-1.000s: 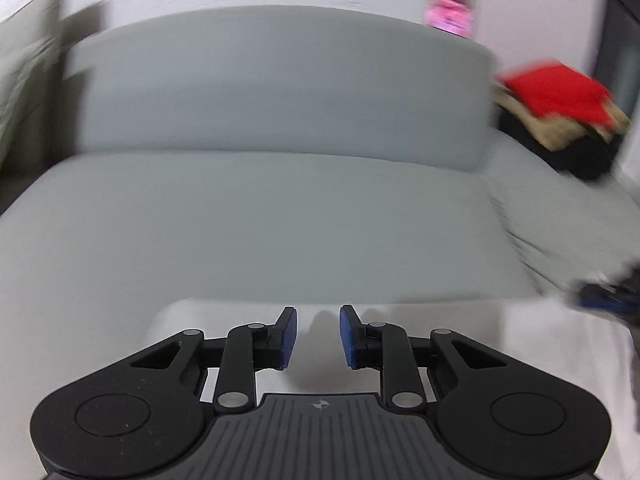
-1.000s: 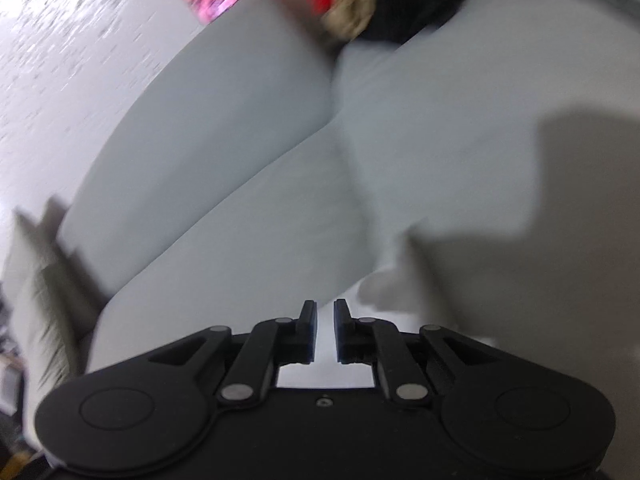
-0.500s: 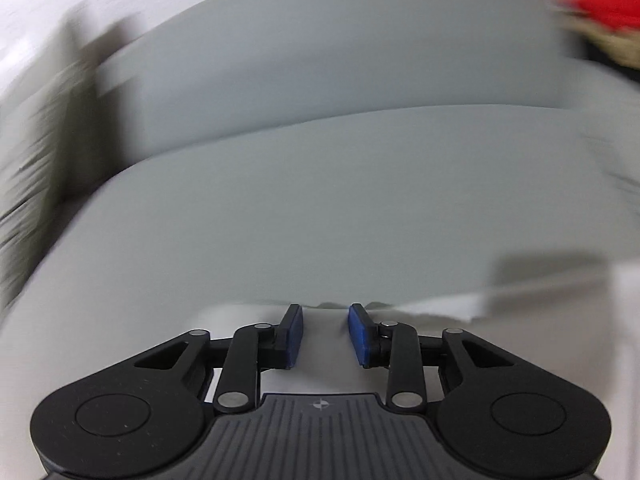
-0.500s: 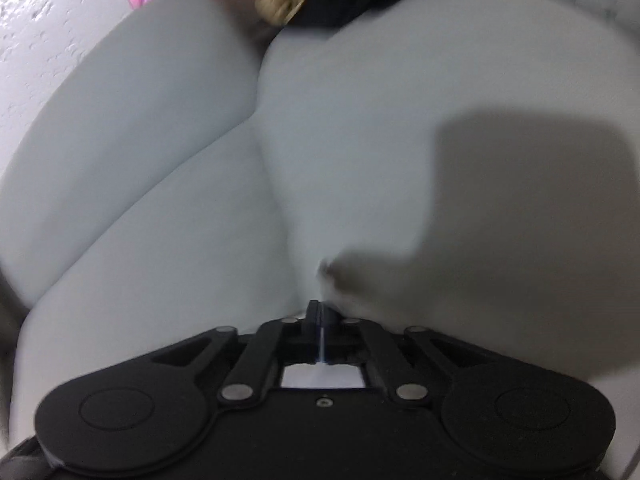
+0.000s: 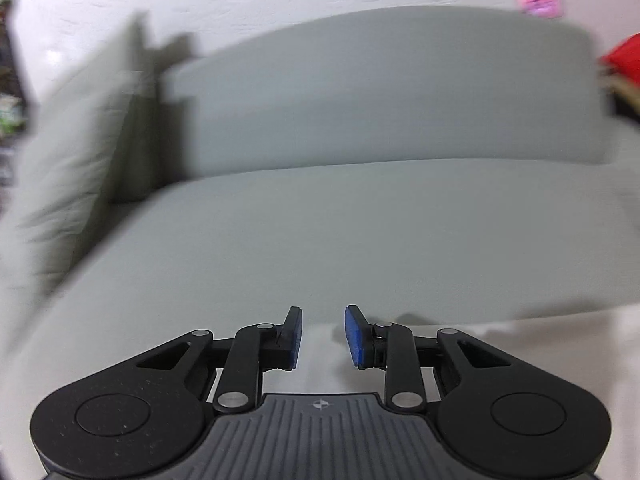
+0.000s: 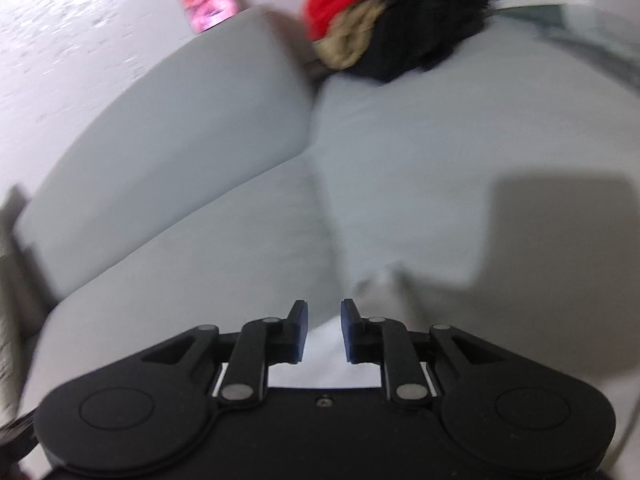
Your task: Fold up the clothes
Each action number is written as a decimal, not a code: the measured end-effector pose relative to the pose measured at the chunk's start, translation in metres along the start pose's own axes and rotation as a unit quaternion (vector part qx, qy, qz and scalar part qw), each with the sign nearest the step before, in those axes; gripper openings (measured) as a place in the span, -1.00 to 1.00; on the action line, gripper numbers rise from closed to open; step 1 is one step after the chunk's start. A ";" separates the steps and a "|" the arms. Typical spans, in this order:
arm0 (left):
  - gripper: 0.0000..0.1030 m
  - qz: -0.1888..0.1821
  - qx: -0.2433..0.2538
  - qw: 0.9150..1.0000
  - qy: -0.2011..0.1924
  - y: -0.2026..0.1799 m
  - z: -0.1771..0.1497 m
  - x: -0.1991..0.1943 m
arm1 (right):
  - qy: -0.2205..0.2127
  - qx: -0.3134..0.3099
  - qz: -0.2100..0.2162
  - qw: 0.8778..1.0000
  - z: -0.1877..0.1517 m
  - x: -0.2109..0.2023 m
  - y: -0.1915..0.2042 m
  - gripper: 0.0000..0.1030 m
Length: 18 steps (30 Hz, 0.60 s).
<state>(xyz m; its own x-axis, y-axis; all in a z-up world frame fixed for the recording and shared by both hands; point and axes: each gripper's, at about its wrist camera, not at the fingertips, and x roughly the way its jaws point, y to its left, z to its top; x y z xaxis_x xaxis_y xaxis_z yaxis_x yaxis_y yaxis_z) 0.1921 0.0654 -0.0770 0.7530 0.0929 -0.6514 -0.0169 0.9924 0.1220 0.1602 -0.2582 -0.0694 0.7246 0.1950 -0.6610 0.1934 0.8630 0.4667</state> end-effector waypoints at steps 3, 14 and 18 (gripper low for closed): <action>-0.51 -0.100 0.050 0.994 -0.011 -0.027 -0.007 -0.009 | 0.077 -0.014 0.096 0.992 -0.007 0.021 0.014 -0.56; -0.33 0.123 0.150 0.980 0.052 -0.010 -0.044 -0.012 | 0.082 -0.062 -0.085 0.991 -0.011 0.006 -0.020 -1.00; -0.39 0.185 0.123 0.973 0.070 0.019 -0.054 -0.023 | 0.052 -0.091 -0.103 0.989 -0.018 -0.022 -0.017 -1.00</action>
<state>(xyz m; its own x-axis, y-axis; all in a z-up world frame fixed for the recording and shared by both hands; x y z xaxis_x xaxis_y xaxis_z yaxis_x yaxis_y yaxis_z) 0.1389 0.0868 -0.1006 0.6285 0.4664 -0.6224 -0.0986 0.8416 0.5311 0.1290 -0.2685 -0.0731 0.6083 0.0461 -0.7924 0.2004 0.9571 0.2095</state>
